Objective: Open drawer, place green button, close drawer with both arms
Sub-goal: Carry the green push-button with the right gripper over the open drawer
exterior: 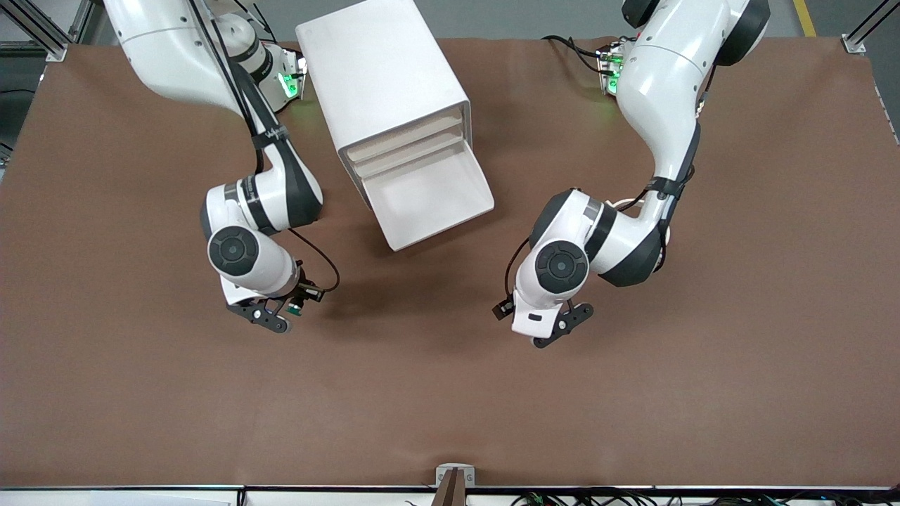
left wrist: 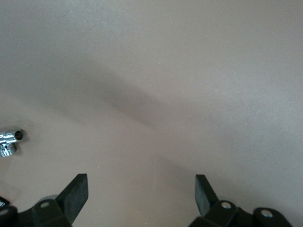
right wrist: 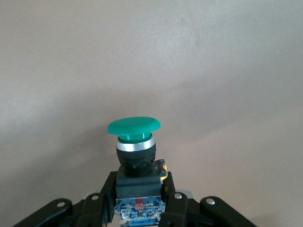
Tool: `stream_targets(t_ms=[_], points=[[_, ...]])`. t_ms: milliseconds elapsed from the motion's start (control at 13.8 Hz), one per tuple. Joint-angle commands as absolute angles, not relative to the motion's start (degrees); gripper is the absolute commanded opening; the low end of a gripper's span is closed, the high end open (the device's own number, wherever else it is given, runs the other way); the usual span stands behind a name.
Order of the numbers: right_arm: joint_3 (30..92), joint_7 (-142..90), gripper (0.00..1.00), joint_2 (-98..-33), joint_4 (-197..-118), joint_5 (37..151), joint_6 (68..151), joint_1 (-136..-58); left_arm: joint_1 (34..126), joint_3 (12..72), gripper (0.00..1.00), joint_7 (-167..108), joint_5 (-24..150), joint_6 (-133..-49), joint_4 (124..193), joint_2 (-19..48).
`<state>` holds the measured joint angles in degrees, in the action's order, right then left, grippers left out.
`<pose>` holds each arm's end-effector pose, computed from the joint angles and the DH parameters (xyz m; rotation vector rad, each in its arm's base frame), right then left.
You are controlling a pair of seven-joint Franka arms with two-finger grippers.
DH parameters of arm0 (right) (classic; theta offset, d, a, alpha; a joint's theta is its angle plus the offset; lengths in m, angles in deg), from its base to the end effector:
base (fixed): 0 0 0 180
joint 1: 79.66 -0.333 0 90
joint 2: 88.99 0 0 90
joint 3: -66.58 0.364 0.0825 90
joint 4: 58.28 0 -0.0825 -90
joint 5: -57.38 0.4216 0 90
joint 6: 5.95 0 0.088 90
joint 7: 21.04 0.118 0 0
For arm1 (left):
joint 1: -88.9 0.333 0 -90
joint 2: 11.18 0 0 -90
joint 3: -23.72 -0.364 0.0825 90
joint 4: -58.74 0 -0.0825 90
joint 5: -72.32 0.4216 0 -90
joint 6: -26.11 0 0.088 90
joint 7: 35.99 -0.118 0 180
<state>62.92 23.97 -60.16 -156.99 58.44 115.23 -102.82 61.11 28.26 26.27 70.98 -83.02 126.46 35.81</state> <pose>0.6644 0.2410 0.2942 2.9896 -0.6834 -0.1296 0.6982 -0.4225 0.2952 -3.0018 -0.8526 0.1935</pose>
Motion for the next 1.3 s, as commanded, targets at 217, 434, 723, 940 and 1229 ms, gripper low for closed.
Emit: stream_targets(t_ms=[217, 434, 723, 940, 1229], points=[[63.6, 34.6, 0.00, -67.0, -158.4, 60.8, 109.7, -106.9, 60.9, 28.2, 0.99, 26.8, 72.4, -82.5, 127.3, 34.9], [63.5, 39.1, 0.00, -71.5, -161.4, 64.1, 108.0, -109.0, 60.9, 28.2, 0.99, 26.7, 72.4, -82.6, 127.3, 34.9], [63.5, 49.6, 0.00, -74.1, -163.9, 64.2, 108.2, -113.7, 61.0, 28.2, 0.99, 26.7, 72.5, -82.7, 127.3, 35.0], [63.5, 59.0, 0.00, -74.1, -164.1, 64.4, 108.7, -118.1, 61.1, 28.2, 0.99, 26.7, 72.5, -82.7, 127.3, 35.0], [63.5, 69.2, 0.00, -74.1, -167.3, 64.4, 115.8, -123.2, 61.1, 28.2, 0.99, 26.6, 72.4, -82.7, 127.3, 35.0]])
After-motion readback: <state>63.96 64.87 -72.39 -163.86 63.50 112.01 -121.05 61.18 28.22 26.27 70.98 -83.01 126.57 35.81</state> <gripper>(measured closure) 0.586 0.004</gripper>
